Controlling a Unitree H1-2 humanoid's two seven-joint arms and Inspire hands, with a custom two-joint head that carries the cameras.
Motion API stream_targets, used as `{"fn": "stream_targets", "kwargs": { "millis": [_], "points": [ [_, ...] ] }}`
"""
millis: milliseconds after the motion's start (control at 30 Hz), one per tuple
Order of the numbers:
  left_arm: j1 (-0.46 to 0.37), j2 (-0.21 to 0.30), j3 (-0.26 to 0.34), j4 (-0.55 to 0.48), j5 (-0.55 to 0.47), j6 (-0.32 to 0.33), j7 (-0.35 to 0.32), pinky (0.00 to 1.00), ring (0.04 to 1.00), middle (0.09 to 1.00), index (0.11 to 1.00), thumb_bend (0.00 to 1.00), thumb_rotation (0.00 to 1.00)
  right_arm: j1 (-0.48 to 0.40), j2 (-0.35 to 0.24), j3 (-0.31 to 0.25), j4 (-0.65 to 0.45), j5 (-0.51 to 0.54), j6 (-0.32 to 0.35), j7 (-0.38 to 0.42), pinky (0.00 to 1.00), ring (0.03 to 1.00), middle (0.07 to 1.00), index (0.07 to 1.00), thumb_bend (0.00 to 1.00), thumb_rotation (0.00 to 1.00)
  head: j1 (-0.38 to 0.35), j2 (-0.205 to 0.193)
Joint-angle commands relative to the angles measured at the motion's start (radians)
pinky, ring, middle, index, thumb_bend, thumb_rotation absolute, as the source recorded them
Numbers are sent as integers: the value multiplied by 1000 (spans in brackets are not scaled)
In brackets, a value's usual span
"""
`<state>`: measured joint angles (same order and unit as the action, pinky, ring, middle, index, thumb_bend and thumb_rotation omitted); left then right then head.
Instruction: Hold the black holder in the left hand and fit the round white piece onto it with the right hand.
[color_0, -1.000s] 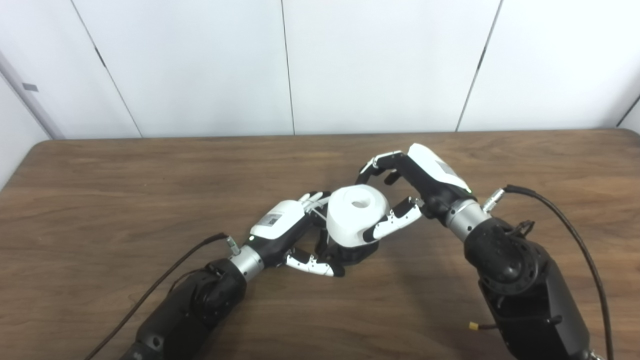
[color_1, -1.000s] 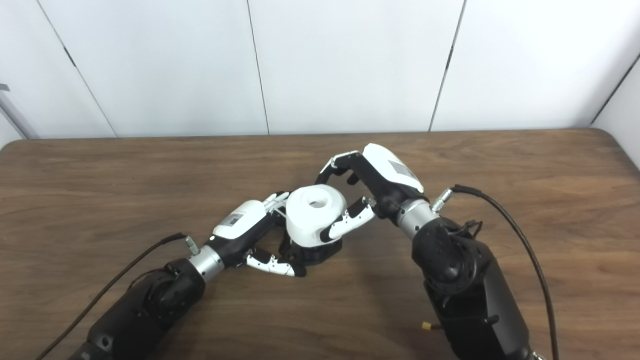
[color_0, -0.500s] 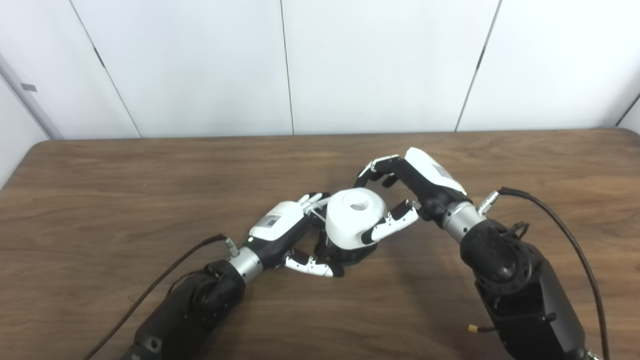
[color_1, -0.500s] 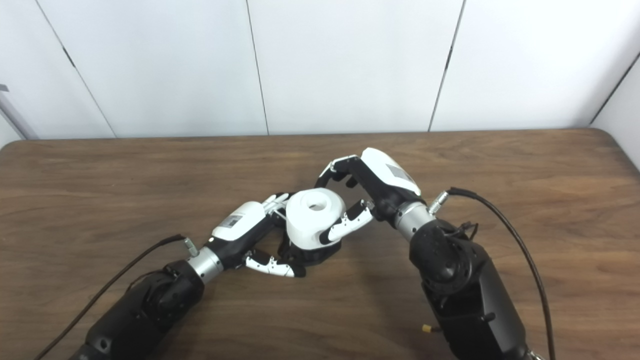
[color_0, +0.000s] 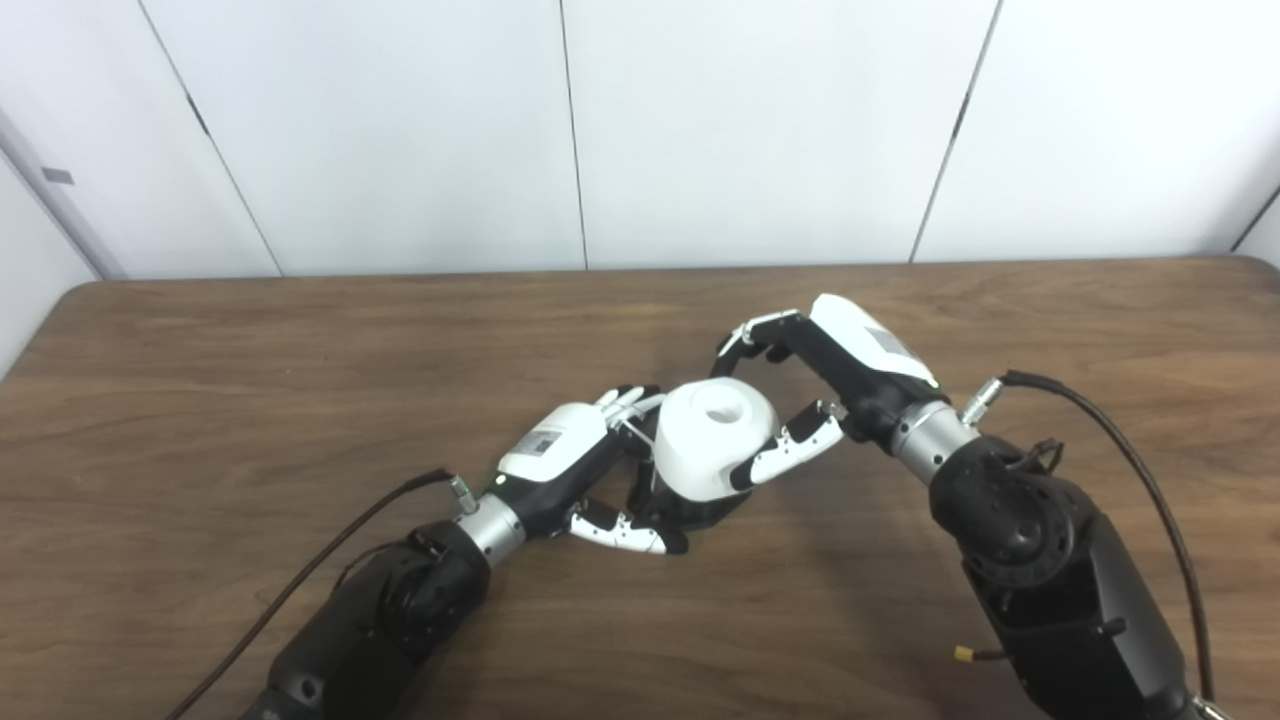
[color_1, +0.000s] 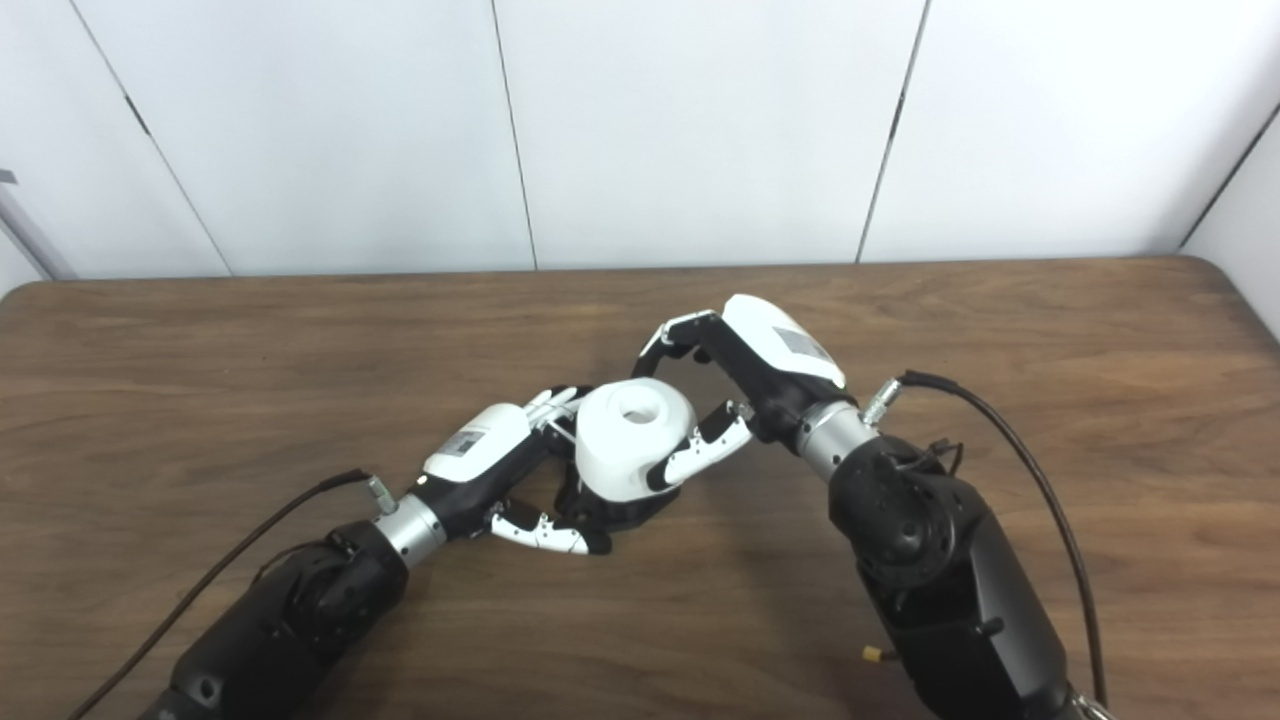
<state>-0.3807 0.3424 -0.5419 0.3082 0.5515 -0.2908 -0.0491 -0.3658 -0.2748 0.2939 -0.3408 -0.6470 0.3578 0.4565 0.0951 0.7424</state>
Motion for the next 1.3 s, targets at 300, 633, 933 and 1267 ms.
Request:
{"fn": "stream_targets", "kwargs": {
  "millis": [300,633,933,1267],
  "points": [
    [44,23,-34,29,52,44,-99,1000,1000,958,482,524,68,-47,-46,35,-21,18,-86,19,818,780,747,479,524,136,2,7],
    [38,18,-38,33,57,46,-106,1000,1000,959,483,524,69,-49,-49,54,-36,6,-107,16,812,776,745,479,524,137,1,5],
    [41,19,-33,31,53,46,-102,1000,1000,957,483,524,67,-58,-68,61,-56,-36,-90,61,775,821,886,924,902,254,0,4],
    [40,18,-32,37,51,42,-102,1000,1000,959,484,524,68,-50,-61,44,-56,-35,-97,46,769,851,906,986,937,279,1,3]
  ]
}}
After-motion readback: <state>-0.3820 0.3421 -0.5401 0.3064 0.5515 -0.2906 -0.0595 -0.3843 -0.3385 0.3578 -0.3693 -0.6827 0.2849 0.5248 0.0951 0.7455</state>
